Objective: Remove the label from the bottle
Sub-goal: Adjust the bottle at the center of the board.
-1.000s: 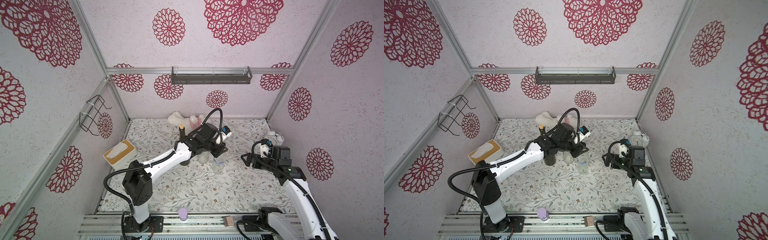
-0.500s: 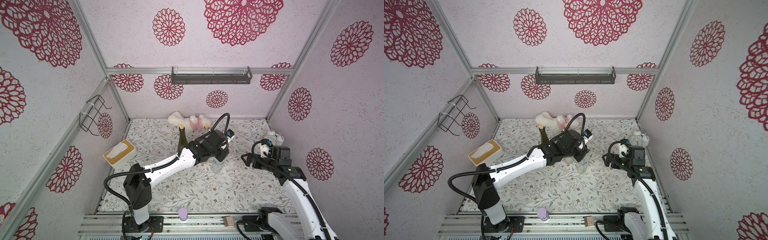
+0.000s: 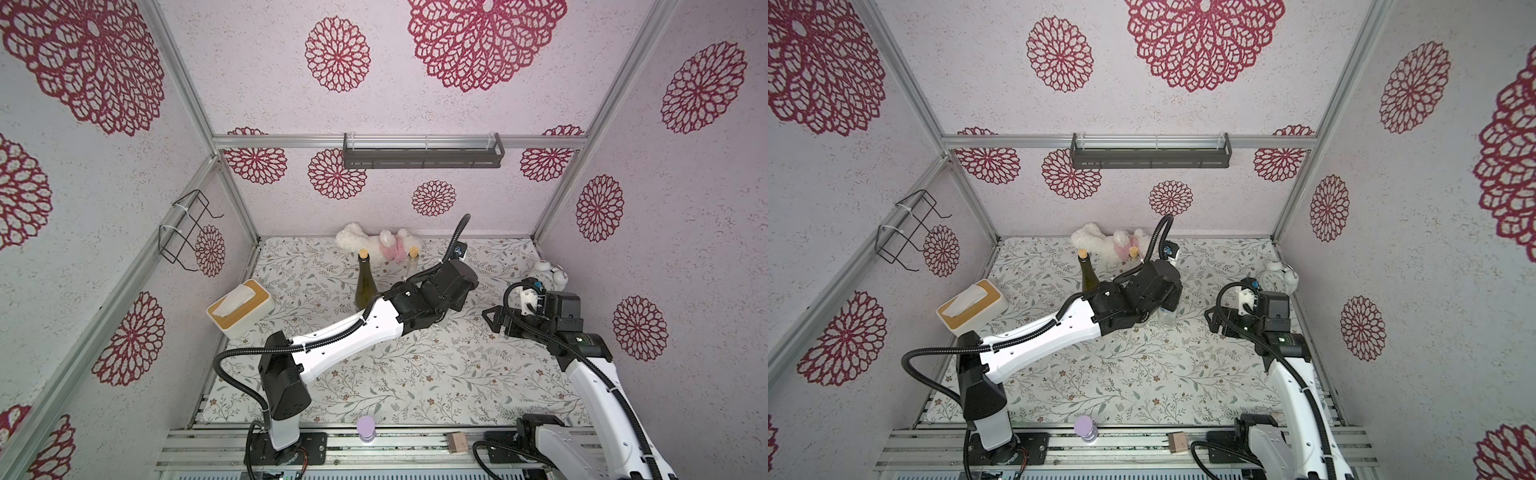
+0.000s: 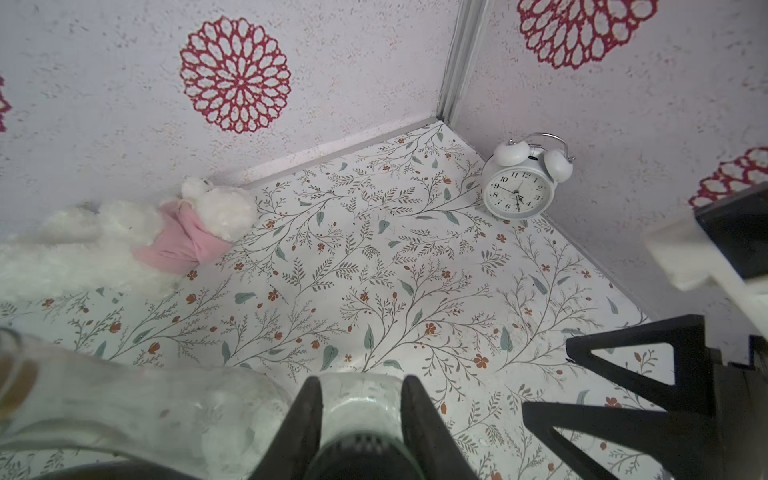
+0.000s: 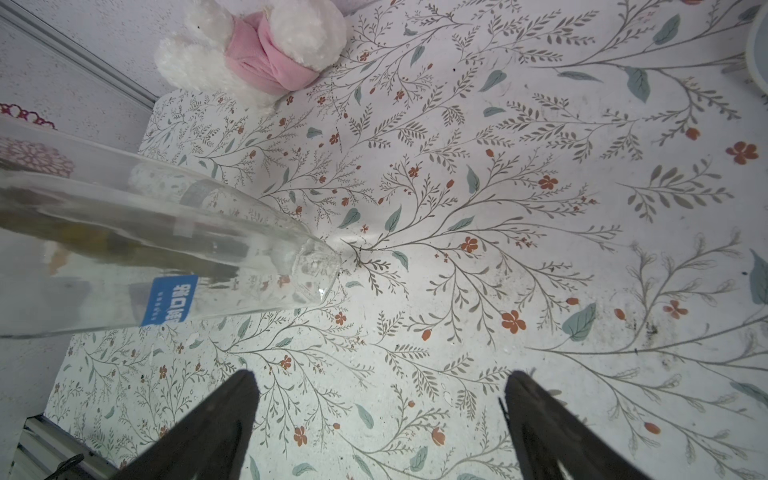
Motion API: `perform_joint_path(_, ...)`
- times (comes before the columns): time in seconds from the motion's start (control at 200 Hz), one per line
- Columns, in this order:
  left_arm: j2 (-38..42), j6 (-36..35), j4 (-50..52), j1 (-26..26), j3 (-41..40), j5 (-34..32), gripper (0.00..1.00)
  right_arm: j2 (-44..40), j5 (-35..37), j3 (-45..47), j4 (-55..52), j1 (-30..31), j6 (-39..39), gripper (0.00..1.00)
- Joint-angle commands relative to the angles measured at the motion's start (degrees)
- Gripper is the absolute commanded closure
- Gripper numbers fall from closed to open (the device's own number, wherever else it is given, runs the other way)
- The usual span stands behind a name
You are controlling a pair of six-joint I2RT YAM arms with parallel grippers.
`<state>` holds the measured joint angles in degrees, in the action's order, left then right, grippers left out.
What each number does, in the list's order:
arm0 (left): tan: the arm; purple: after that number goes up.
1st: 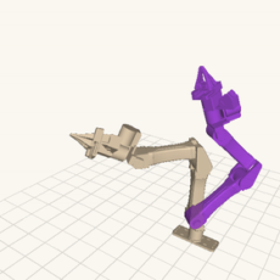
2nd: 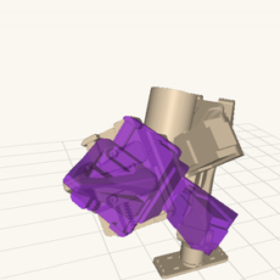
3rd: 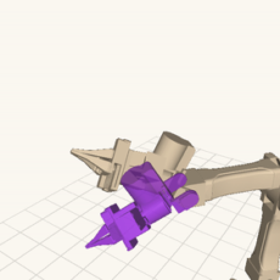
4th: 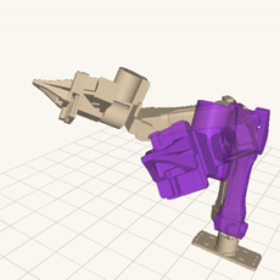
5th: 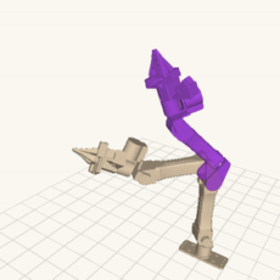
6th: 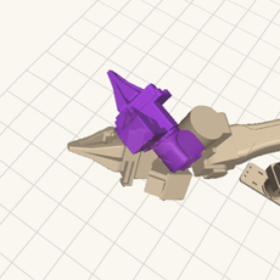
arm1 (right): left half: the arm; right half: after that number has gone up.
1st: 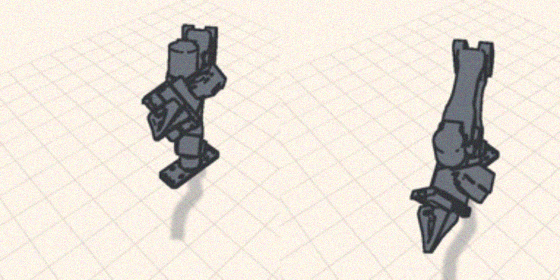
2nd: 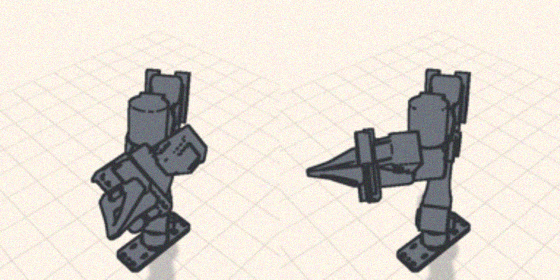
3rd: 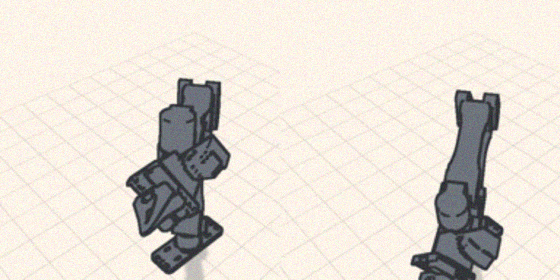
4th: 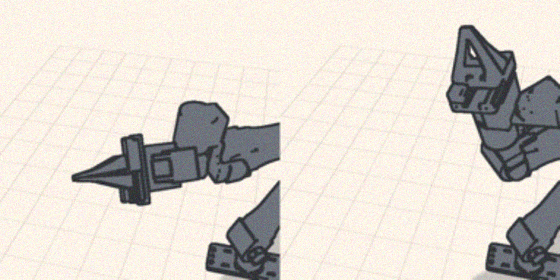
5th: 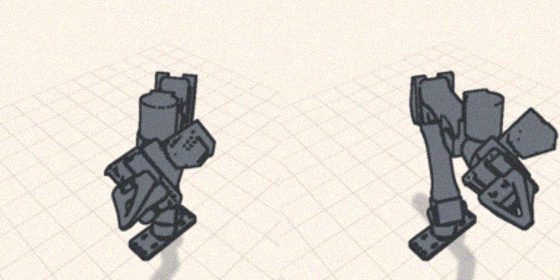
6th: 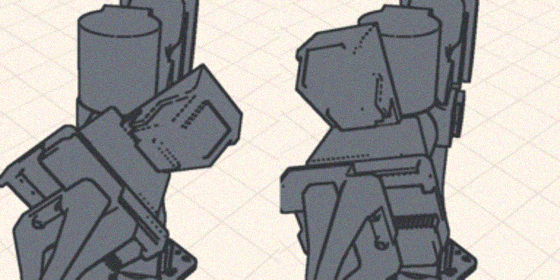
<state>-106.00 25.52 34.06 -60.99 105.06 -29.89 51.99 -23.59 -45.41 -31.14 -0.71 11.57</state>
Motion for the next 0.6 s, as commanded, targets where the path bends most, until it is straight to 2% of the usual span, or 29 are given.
perform_joint_path(0.0, -1.7, 5.8, 1.9, -0.3, 2.7, -2.5, 0.85, -1.2, -0.1, -0.8, 1.2, -0.3, -0.5, 0.05)
perform_joint_path(0.425, -4.2, 8.6, 3.1, -0.6, 2.6, -0.3, 0.79, -1.4, 0.2, -0.1, 1.2, -0.3, -0.1, 0.05)
perform_joint_path(0.596, -4.6, 8.8, 2.8, -0.5, 2.1, 0.5, 0.73, -1.4, 0.4, 0.4, 1.3, -0.3, -0.1, 0.05)
